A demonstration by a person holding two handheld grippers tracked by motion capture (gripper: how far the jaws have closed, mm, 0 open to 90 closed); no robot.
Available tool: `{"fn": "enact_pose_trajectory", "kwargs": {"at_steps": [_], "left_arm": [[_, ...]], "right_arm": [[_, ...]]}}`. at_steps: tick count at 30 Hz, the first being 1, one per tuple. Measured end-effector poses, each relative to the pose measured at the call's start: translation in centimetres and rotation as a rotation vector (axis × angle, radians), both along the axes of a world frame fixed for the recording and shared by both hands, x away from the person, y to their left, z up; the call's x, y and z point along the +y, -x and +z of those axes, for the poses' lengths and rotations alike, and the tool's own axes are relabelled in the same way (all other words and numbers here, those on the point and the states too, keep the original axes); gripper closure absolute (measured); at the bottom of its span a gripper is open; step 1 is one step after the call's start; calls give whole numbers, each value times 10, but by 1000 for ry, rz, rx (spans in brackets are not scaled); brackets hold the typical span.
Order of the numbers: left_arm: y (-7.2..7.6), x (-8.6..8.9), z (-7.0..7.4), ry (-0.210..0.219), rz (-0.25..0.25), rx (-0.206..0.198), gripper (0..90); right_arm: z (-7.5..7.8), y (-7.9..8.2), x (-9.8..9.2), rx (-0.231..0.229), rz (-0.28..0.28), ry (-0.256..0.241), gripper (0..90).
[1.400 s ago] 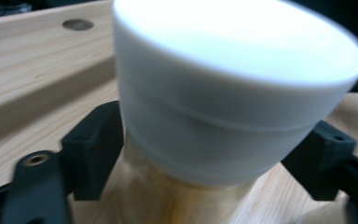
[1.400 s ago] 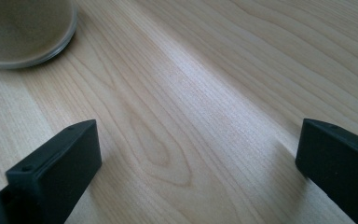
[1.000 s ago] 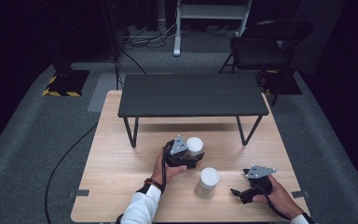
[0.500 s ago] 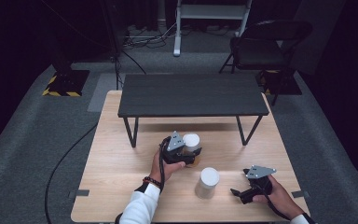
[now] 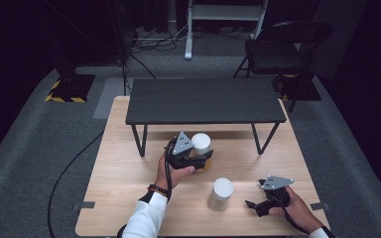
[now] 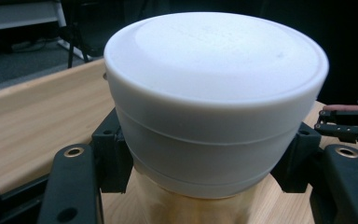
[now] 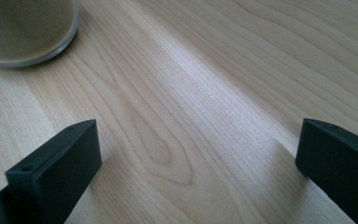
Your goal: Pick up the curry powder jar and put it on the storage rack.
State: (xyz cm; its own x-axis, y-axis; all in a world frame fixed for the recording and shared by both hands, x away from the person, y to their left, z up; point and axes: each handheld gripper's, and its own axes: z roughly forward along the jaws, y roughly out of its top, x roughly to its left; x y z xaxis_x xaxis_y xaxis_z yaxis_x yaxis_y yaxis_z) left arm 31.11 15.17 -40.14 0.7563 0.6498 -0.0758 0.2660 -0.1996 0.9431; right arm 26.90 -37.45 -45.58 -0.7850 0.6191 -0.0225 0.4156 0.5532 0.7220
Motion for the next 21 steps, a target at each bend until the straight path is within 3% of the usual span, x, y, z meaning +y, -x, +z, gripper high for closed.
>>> {"fn": "enact_pose_trajectory", "kwargs": {"at_steps": [14, 17, 21], "left_arm": [[4, 9, 39, 14, 9, -9, 352], [3, 12, 46, 33, 11, -5, 352], [6, 12, 54, 31, 33, -25, 352]], "right_arm": [[0, 0, 0, 0, -1, 0, 0], [0, 0, 0, 0, -2, 0, 0], [0, 0, 0, 0, -2, 0, 0]]}}
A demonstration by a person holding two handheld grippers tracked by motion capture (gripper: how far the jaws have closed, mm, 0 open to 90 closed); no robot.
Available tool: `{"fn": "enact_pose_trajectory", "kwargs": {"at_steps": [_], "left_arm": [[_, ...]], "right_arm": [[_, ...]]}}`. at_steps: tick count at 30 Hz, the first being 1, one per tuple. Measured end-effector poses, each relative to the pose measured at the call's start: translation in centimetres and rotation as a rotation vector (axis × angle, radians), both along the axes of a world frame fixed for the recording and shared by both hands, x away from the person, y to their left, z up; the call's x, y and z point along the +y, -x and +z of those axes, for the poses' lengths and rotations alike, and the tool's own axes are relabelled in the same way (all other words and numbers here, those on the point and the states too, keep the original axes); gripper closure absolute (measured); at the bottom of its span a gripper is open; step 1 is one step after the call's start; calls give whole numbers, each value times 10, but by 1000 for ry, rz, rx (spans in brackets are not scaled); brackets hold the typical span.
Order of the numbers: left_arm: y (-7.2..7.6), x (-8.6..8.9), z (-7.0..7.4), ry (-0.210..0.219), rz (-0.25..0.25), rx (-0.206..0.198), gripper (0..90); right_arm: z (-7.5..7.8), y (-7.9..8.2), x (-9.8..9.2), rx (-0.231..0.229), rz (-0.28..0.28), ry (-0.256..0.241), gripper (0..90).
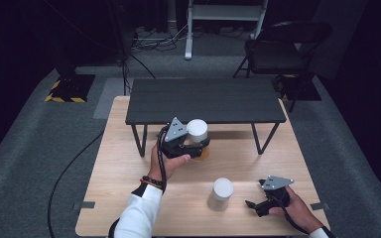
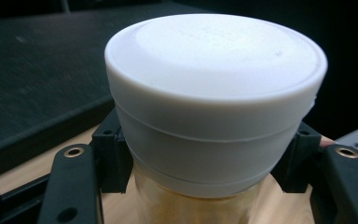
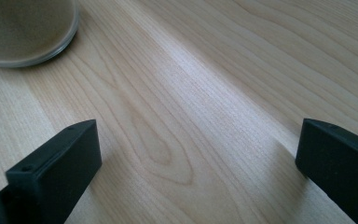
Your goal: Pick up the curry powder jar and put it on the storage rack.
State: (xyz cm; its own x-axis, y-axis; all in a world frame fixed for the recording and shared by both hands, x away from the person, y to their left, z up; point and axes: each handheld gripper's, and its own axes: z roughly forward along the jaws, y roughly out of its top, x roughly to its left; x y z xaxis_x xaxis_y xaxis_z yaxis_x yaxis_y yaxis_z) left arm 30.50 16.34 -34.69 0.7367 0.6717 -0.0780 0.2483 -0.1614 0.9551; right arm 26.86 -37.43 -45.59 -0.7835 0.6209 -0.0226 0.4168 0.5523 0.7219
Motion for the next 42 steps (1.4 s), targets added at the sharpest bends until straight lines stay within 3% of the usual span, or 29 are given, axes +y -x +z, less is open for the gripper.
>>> {"fn": "enact_pose_trajectory", "kwargs": {"at_steps": [11, 29, 35, 42], "left_arm": [[0, -3, 20, 18, 4, -28, 352], [-11, -13, 62, -3, 20, -80, 352], [-16, -16, 69, 2, 31, -95, 352], [-23, -17, 70, 11, 79, -110, 352]], "right_arm": [[0, 0, 0, 0, 0, 0, 0], [0, 0, 0, 0, -1, 0, 0], [0, 0, 0, 0, 0, -1, 0], [0, 0, 0, 0, 0, -1, 0]]}}
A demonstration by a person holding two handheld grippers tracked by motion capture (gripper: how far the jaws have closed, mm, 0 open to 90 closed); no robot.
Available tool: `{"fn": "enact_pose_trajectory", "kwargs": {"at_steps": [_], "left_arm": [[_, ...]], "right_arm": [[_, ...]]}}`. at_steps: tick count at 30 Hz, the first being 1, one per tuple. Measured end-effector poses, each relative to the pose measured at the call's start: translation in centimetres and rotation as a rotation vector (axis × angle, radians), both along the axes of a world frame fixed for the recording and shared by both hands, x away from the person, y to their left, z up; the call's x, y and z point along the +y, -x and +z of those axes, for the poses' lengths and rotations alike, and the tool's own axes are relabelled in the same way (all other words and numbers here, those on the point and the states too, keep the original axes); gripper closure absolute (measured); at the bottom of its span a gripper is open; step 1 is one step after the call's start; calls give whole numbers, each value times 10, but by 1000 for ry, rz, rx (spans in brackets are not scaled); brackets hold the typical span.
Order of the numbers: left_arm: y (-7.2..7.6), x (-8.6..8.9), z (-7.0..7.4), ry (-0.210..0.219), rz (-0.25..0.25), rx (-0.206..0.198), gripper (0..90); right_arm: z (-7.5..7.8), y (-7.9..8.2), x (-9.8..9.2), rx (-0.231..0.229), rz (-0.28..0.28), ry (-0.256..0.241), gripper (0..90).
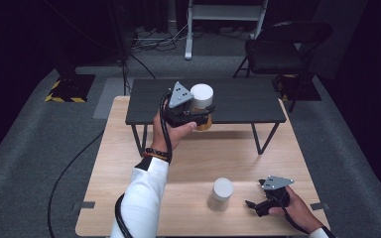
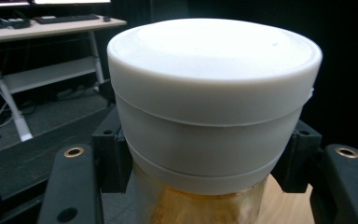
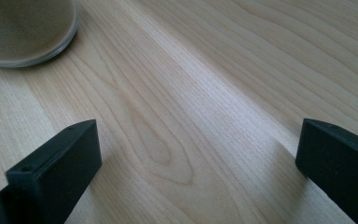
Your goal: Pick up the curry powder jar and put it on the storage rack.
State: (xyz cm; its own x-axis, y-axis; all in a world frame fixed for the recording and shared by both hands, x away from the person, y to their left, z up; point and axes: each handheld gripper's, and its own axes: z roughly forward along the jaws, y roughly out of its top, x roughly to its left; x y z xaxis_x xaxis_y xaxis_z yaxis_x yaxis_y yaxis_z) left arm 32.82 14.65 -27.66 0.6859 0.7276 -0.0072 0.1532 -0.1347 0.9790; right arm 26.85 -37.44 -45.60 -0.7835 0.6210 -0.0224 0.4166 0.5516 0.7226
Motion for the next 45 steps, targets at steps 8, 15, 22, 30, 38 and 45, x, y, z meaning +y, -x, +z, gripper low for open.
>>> {"fn": "enact_pose_trajectory", "kwargs": {"at_steps": [8, 15, 22, 30, 38, 45], "left_arm": [[-13, 1, 6, -8, 20, -4, 352], [-20, 2, 11, -1, 47, -10, 351], [-27, 4, 12, -11, 90, -2, 352], [-34, 6, 7, -6, 125, 2, 351], [-40, 4, 0, -11, 146, 12, 352], [-43, 0, -4, -20, 154, 0, 352]], "right_arm": [[0, 0, 0, 0, 4, 0, 0], [0, 0, -1, 0, 7, 0, 0], [0, 0, -1, 0, 6, -1, 0], [0, 0, -1, 0, 9, -1, 0], [0, 0, -1, 0, 10, -1, 0], [0, 0, -1, 0, 10, -1, 0]]}}
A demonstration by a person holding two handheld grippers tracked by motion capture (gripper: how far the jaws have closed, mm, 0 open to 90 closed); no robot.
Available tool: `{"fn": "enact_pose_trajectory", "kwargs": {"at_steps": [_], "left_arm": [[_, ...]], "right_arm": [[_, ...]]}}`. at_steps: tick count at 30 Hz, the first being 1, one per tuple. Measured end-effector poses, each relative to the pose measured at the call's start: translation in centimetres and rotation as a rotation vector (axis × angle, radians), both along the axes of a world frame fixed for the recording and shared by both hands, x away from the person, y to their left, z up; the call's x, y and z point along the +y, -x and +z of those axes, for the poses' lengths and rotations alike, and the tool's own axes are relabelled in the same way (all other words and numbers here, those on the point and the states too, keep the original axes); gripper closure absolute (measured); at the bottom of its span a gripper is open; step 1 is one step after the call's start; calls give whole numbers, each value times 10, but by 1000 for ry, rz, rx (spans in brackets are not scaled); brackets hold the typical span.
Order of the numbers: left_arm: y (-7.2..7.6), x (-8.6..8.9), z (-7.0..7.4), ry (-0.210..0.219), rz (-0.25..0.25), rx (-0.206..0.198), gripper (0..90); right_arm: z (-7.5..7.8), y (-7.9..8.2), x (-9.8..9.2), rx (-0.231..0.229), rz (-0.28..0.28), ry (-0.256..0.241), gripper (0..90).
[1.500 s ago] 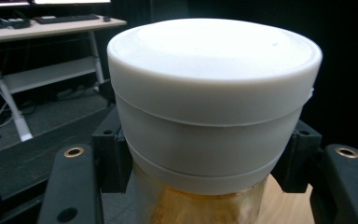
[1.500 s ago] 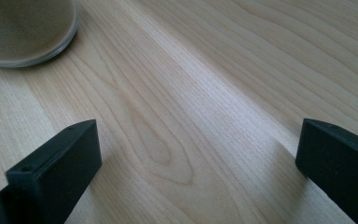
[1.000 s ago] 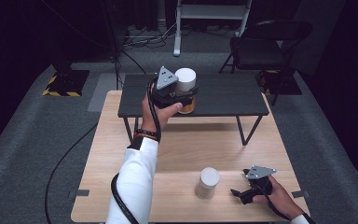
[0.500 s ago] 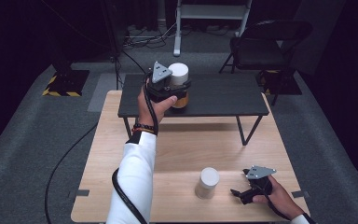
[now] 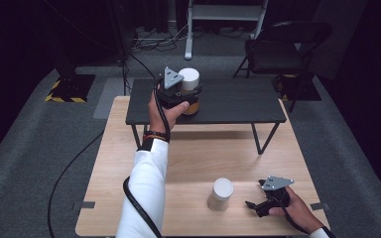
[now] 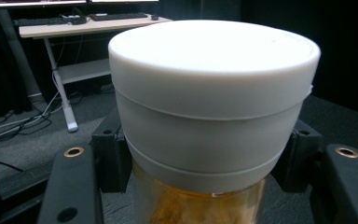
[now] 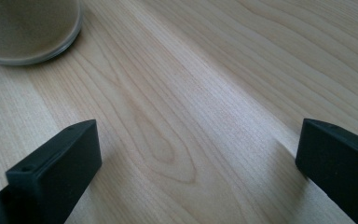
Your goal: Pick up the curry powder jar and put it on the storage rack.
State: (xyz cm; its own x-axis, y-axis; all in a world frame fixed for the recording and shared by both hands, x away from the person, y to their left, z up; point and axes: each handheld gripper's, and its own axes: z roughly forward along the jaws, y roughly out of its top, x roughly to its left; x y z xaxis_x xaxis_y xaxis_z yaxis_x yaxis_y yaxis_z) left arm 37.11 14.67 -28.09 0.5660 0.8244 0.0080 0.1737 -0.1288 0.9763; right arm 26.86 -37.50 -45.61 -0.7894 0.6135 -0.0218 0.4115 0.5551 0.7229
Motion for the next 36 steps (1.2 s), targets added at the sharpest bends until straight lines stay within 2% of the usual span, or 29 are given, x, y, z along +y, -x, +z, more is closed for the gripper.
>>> {"fn": "enact_pose_trajectory", "kwargs": {"at_steps": [5, 8, 11, 14, 16, 19, 22, 26, 30, 34, 36], "left_arm": [[0, 4, -5, 26, -6, -2, 350], [1, 0, -5, 5, 2, -10, 348], [0, -1, -5, 5, 0, 0, 327], [0, -5, -3, -21, 7, 8, 209], [2, -11, -1, -37, 33, 9, 90], [5, -13, 4, -42, 41, 8, 49], [7, -17, 13, -87, 56, 10, 37], [11, -17, 19, -85, 56, -8, 36], [22, -18, 22, -108, 70, -64, 34], [29, -14, 24, -100, 66, -93, 28], [32, -12, 26, -108, 61, -103, 25]], "right_arm": [[0, 0, 0, 0, 0, 0, 0], [0, 0, 0, 0, 0, 0, 0], [0, 0, 0, 0, 0, 0, 0], [0, 0, 0, 0, 0, 0, 0], [0, 0, 0, 0, 0, 0, 0], [0, 0, 0, 0, 0, 0, 0], [0, 0, 0, 0, 1, 1, 0], [0, 0, 0, 0, 1, 0, 0], [0, 0, 0, 0, 1, 0, 0], [0, 0, 0, 0, 1, 1, 0], [0, 0, 0, 0, 1, 1, 0]]}}
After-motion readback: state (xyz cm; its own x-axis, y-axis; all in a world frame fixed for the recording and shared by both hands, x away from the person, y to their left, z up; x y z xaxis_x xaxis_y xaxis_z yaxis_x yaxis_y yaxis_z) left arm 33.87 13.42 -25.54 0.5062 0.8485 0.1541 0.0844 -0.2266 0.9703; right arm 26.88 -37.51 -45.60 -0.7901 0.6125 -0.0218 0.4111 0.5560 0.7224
